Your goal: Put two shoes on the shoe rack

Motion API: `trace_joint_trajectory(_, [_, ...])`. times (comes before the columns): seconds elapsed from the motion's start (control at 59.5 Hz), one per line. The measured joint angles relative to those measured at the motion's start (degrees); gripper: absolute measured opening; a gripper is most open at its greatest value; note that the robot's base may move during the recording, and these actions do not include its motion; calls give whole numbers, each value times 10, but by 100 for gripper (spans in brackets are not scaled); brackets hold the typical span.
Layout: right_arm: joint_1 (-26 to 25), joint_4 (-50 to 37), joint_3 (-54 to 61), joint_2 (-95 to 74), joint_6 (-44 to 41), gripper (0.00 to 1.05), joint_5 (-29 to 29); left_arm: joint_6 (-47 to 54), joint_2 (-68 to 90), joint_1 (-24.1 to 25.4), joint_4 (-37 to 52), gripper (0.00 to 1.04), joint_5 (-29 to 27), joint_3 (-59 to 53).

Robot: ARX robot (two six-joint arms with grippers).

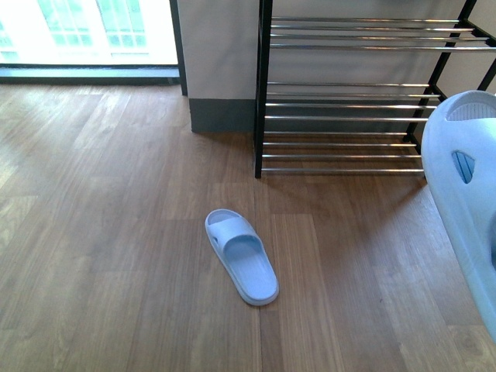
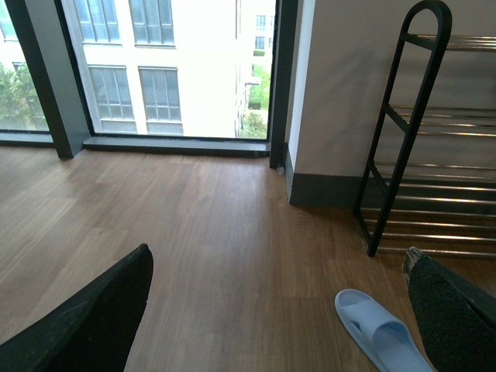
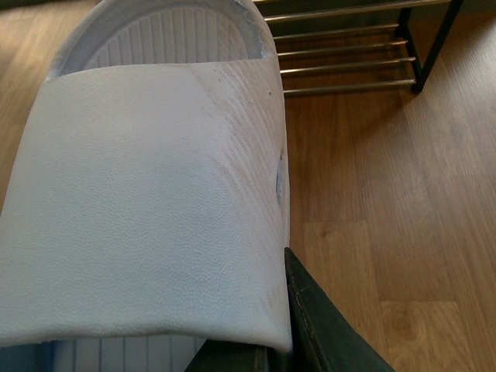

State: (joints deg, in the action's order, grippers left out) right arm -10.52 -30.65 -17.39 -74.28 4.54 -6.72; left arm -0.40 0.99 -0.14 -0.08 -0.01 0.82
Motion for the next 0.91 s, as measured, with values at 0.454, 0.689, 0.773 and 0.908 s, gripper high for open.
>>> trace_joint_trajectory(0.454, [0,0,0,0,0,1,0,0,0,0,0,95,0,0])
trace_joint_trajectory(0.689, [0,0,0,0,0,1,0,0,0,0,0,95,0,0])
trace_joint_trajectory(0.773, [0,0,0,0,0,1,0,0,0,0,0,95,0,0])
trace_joint_trajectory(0.908, [0,0,0,0,0,1,0,-6,5,-2,-7,95,-8,2])
